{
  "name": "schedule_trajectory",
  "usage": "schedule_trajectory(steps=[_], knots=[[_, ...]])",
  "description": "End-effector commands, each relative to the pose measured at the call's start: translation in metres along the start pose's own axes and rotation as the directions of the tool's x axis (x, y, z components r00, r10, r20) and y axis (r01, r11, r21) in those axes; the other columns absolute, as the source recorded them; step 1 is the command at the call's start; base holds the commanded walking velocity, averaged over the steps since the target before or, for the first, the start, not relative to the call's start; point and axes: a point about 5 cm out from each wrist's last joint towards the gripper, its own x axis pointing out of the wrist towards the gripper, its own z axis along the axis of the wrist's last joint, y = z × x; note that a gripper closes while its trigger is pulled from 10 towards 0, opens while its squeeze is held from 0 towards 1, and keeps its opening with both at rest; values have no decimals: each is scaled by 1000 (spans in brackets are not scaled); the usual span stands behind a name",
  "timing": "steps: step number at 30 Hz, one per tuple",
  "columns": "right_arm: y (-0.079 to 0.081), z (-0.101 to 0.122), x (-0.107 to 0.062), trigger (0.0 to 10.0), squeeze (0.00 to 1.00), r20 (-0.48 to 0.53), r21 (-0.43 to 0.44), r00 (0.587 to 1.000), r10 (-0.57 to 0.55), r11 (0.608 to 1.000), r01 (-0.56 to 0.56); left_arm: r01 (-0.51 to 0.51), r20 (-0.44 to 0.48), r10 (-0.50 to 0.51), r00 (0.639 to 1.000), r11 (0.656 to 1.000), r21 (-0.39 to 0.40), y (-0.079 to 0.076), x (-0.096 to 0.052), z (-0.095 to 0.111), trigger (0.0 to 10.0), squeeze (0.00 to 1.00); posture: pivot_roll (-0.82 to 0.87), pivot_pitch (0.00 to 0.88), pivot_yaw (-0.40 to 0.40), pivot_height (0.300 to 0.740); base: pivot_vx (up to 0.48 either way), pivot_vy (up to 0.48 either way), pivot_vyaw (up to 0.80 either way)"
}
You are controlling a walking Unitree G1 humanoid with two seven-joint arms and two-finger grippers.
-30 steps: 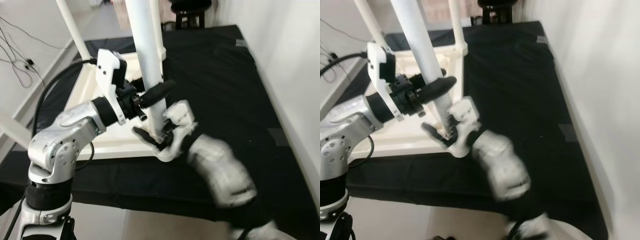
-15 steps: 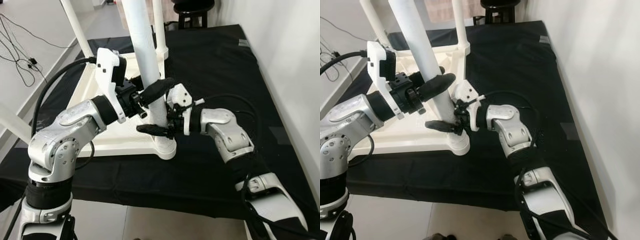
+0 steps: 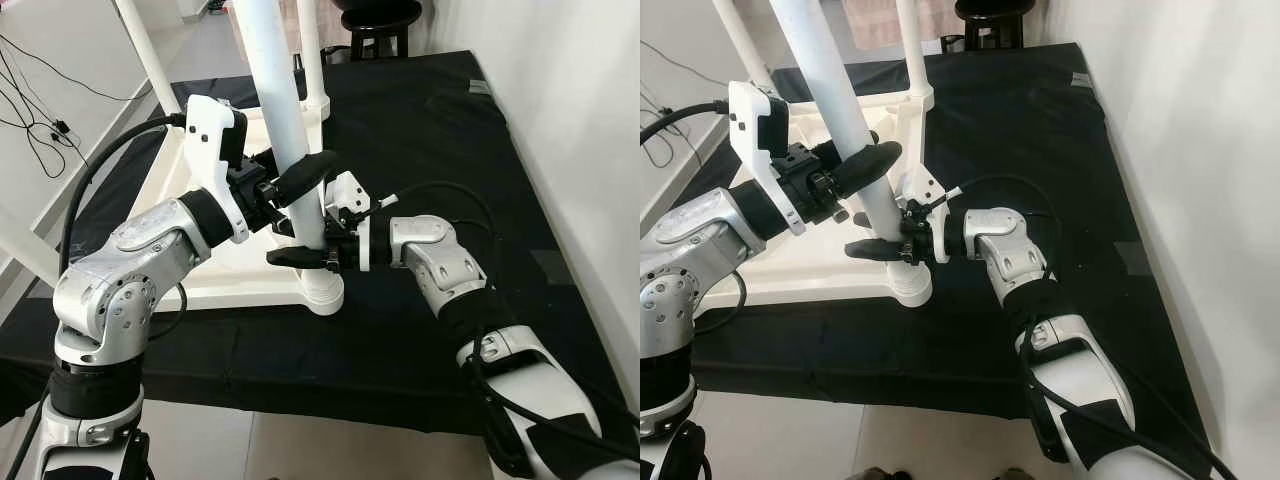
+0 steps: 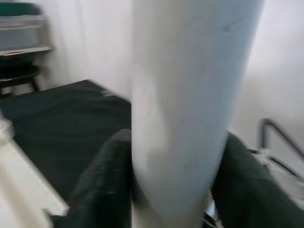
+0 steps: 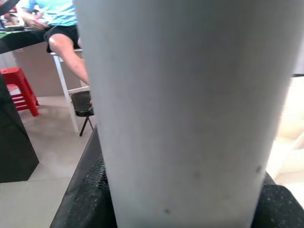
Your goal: Building children table
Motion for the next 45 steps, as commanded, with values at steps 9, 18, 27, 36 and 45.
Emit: schedule_trajectory(steps=[9, 18, 27, 36, 45], knots=[[63, -73, 7, 0, 0, -317, 127, 689, -651, 691, 711, -169, -16, 168, 986, 985, -45, 14, -29, -7, 10000, 0, -2, 189, 93, 740, 0, 0, 0], [67, -64, 32, 0, 0, -237, 141, 695, -679, 684, 716, -164, -20, 163, 986, 985, -58, 11, -29, -16, 10000, 0, -26, 122, 81, 740, 0, 0, 0], [79, -59, 31, 0, 0, -257, 139, 659, -707, 648, 749, -179, -19, 179, 984, 982, -62, 12, -29, -19, 0, 0, -40, 108, 90, 740, 0, 0, 0], [78, -53, 29, 0, 0, -241, 155, 645, -725, 628, 763, -149, -18, 148, 989, 987, -55, 12, -26, -17, 0, 0, -35, 94, 100, 740, 0, 0, 0], [45, -10, 14, 10000, 1000, 69, 204, 882, -466, 872, 444, -136, -13, 136, 991, 989, -58, 10, -25, -16, 0, 0, -28, 93, 103, 740, 0, 0, 0]])
